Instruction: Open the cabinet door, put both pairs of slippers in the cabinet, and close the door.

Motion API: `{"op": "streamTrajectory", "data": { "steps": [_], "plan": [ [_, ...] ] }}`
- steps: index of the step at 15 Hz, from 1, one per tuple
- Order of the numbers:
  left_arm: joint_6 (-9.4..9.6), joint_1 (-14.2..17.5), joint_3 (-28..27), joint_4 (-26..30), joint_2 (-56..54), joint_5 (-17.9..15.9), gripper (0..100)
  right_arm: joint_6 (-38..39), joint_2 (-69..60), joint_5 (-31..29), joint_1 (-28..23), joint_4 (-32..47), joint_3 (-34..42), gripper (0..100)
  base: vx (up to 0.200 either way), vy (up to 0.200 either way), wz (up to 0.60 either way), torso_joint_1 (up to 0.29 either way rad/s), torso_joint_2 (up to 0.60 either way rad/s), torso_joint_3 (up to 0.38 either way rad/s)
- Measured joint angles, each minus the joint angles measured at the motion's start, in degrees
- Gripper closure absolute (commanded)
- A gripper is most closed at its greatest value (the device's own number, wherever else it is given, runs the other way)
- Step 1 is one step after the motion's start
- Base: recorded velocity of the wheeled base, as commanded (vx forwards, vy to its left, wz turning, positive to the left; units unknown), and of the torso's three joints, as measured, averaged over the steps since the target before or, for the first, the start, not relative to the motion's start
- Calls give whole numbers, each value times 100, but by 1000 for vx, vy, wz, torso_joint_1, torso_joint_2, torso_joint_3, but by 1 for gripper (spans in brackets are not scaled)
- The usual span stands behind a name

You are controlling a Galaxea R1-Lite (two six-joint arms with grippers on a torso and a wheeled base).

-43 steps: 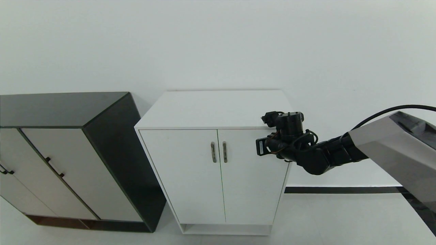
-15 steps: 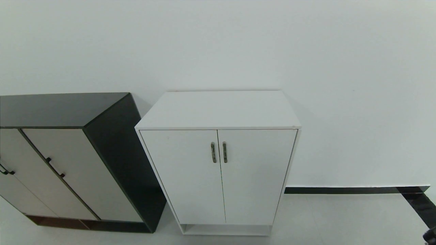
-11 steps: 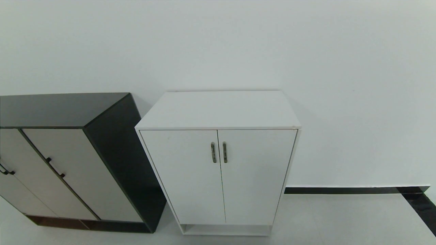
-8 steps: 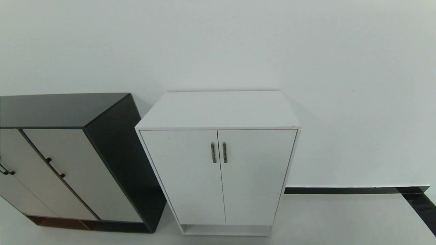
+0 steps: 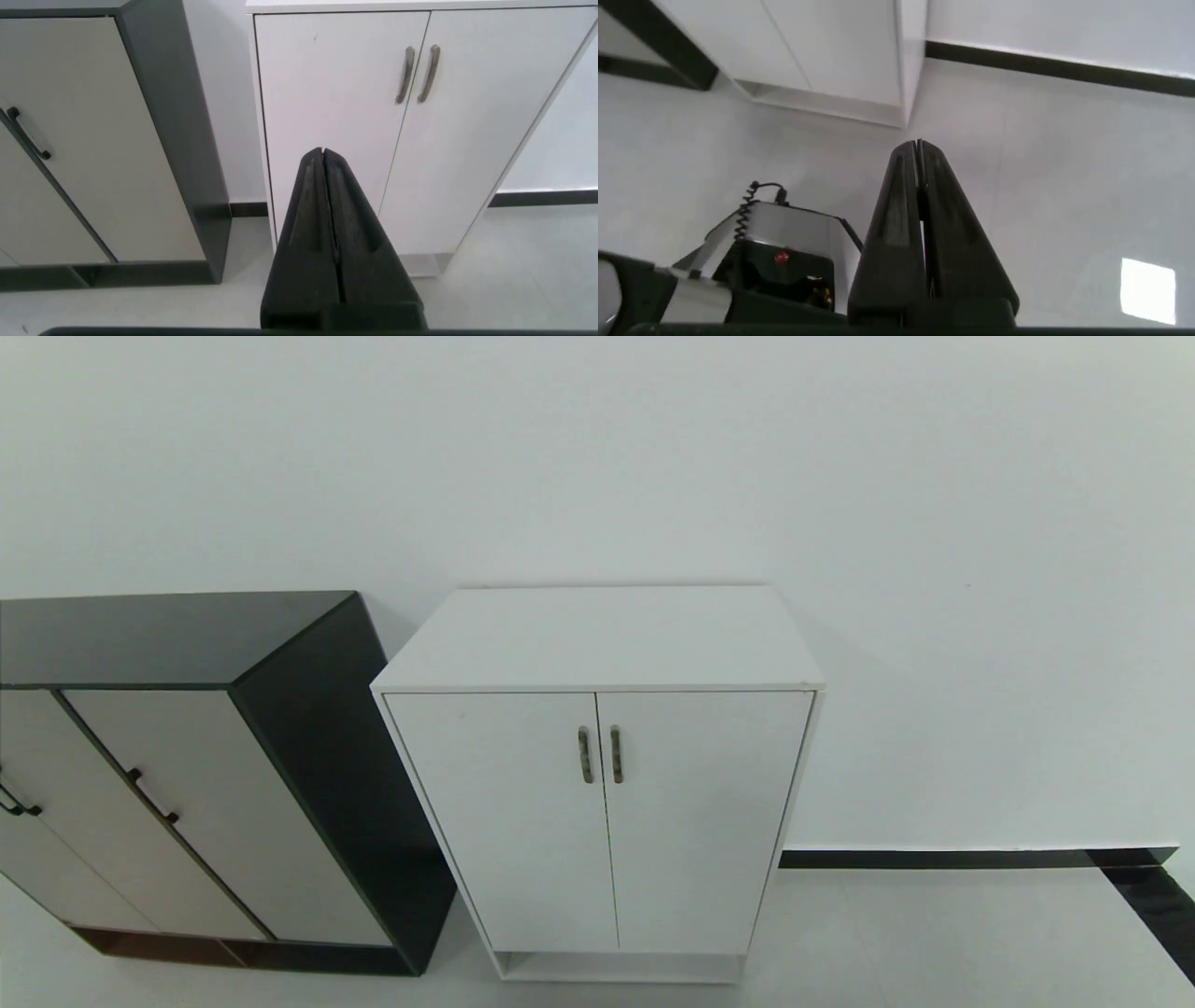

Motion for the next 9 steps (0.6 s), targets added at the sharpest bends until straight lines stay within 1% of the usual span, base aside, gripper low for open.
{"op": "streamTrajectory", "data": {
  "steps": [3, 5, 7, 9],
  "plan": [
    [-11, 0, 0, 0, 0, 1, 100, -32, -143, 10, 350, 218, 23, 100, 0, 0, 0, 0, 0, 0],
    [-11, -2, 0, 0, 0, 1, 100, -40, -269, 13, 444, 221, 23, 100, 0, 0, 0, 0, 0, 0],
    [-13, 0, 0, 0, 0, 1, 100, -35, -413, -1, 341, 218, 23, 100, 0, 0, 0, 0, 0, 0],
    [-13, 0, 0, 0, 0, 1, 100, -35, -700, -1, 0, 218, 23, 100, 0, 0, 0, 0, 0, 0]
  ]
}}
